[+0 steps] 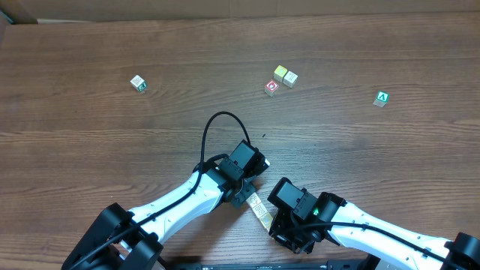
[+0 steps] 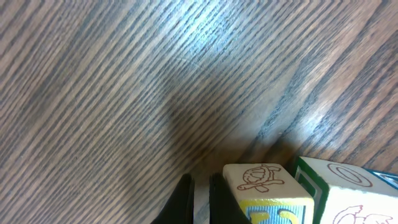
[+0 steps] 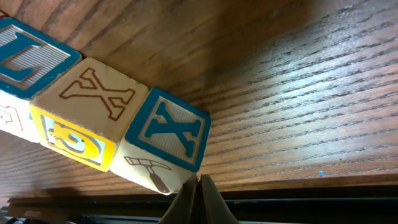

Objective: Flip 5 blocks

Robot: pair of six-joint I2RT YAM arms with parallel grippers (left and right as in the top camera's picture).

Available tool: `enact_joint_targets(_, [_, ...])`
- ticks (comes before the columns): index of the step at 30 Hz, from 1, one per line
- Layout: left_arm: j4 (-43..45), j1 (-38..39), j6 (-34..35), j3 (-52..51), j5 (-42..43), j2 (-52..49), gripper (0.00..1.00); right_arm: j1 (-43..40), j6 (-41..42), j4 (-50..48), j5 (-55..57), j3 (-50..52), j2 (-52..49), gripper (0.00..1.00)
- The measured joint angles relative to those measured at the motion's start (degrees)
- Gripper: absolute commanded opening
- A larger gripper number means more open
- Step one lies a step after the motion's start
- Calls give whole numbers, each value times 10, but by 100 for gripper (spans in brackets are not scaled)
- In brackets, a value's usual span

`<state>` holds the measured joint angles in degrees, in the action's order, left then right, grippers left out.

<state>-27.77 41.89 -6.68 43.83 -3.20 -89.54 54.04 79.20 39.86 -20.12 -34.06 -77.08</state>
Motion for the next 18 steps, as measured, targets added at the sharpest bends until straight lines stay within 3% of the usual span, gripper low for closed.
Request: enact_joint_targets(18, [12,0,-10,0,0,-23,4,0,1,0,0,0,0,4])
